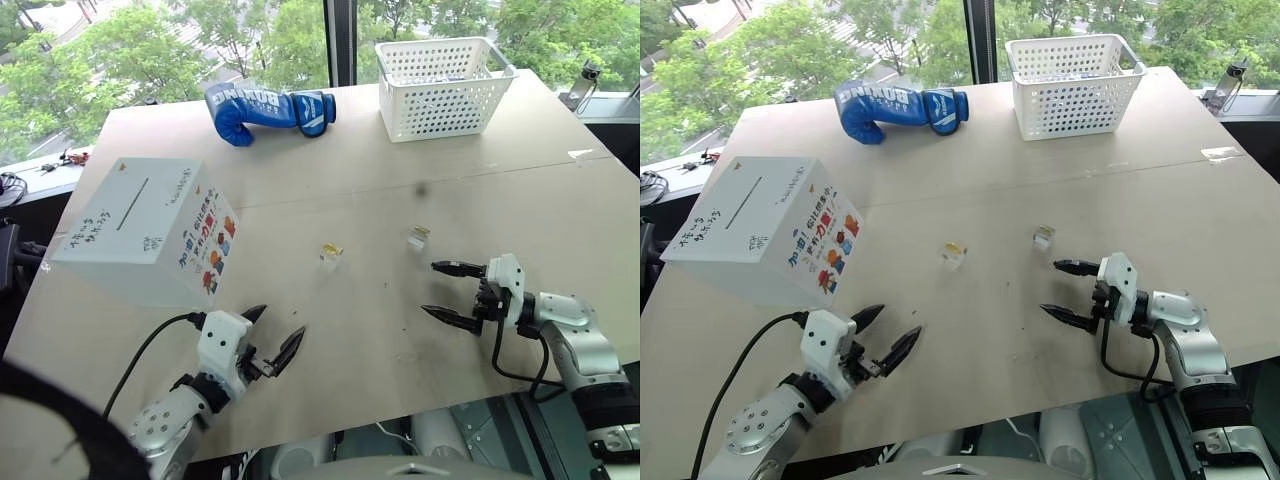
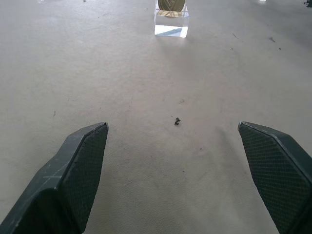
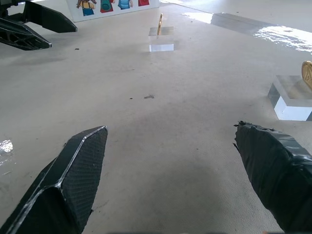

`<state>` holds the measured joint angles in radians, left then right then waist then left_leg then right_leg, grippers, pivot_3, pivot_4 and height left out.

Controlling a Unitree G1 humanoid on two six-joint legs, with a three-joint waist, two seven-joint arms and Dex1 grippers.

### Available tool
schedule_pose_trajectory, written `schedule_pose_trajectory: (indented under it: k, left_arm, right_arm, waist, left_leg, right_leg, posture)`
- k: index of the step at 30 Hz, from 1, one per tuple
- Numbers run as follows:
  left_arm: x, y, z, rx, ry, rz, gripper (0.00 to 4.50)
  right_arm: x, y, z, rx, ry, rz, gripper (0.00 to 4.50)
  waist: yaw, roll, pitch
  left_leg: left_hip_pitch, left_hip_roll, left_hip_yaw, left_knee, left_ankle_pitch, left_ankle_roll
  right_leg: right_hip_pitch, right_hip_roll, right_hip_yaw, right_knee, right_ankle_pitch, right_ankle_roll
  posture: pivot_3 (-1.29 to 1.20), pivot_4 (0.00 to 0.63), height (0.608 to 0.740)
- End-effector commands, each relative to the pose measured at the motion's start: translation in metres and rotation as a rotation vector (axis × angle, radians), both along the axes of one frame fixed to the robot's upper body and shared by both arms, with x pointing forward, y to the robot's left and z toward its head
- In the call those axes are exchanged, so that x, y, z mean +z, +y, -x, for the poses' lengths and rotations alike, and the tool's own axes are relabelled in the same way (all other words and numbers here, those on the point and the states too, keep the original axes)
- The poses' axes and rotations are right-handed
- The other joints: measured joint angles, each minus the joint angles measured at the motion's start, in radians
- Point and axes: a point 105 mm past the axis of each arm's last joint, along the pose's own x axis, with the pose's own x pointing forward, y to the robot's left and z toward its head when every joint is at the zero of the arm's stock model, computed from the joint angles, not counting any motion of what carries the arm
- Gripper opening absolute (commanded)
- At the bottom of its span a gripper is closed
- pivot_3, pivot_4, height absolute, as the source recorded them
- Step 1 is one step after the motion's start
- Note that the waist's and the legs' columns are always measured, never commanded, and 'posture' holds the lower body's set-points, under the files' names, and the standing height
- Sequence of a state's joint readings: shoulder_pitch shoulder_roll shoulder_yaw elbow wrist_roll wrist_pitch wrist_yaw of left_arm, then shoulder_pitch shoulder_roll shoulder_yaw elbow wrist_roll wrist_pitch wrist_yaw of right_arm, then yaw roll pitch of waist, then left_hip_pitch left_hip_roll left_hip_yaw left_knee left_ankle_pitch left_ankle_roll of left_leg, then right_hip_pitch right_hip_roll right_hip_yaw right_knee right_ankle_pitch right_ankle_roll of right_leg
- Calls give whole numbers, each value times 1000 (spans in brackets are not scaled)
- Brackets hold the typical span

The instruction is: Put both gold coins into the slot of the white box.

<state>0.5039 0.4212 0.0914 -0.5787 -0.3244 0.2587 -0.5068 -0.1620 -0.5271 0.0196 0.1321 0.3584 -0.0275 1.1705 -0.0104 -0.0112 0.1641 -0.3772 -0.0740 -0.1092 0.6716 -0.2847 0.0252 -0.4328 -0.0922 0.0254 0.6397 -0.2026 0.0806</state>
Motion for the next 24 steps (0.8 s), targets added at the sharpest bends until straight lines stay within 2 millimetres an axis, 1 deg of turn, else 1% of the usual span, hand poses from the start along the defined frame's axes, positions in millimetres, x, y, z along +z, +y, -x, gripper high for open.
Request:
schedule_pose_trajectory:
  k: [1,10,16,19,21,24]
  left_arm:
    - [11,-3,-1,-20,-54,-12,4351]
    - [13,-6,0,-23,-65,5,4351]
    - [17,-8,-3,-35,-85,-2,4351]
    - [32,-16,-7,-83,-138,12,4351]
    - [41,-20,-9,-118,-167,23,4351]
    - [64,-32,-14,-205,-218,56,4351]
  right_arm:
    - [9,-3,-2,-1,-49,0,4500]
    - [7,-3,-1,-5,-53,8,4500]
    - [9,-8,-10,-64,-95,20,4500]
    - [23,-10,-28,-159,-123,-29,4500]
    - [33,-8,-35,-191,-152,-64,4500]
    - [46,-3,-50,-243,-190,-95,4500]
  waist:
    - [0,0,0]
    - [0,0,0]
    - [0,0,0]
    - [-2,0,0]
    - [-2,0,0]
    - [0,0,0]
  left_leg:
    - [0,0,0,0,0,0]
    - [0,0,0,0,0,0]
    - [0,0,0,0,0,0]
    - [0,0,0,0,0,0]
    - [0,0,1,0,0,0]
    - [1,0,0,0,0,-1]
  right_leg:
    - [0,0,0,0,0,0]
    - [0,0,0,0,0,0]
    - [0,0,0,0,0,0]
    - [0,0,0,0,0,0]
    - [0,0,0,0,0,0]
    - [0,0,0,1,0,0]
  posture:
    - [0,150,721]
    - [0,150,721]
    - [0,150,721]
    - [0,150,721]
    - [0,150,721]
    - [0,150,721]
